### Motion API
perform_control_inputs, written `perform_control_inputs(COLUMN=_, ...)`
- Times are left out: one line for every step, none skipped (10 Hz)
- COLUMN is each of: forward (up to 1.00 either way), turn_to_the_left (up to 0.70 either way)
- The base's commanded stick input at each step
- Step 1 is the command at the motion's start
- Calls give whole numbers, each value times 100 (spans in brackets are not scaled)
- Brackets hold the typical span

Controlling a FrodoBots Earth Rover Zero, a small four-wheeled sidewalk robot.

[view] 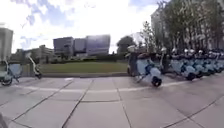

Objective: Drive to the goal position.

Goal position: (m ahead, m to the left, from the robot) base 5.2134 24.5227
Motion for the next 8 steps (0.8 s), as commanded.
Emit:
perform_control_inputs(forward=0, turn_to_the_left=70)
perform_control_inputs(forward=0, turn_to_the_left=70)
perform_control_inputs(forward=0, turn_to_the_left=70)
perform_control_inputs(forward=0, turn_to_the_left=70)
perform_control_inputs(forward=0, turn_to_the_left=70)
perform_control_inputs(forward=0, turn_to_the_left=70)
perform_control_inputs(forward=0, turn_to_the_left=70)
perform_control_inputs(forward=0, turn_to_the_left=70)
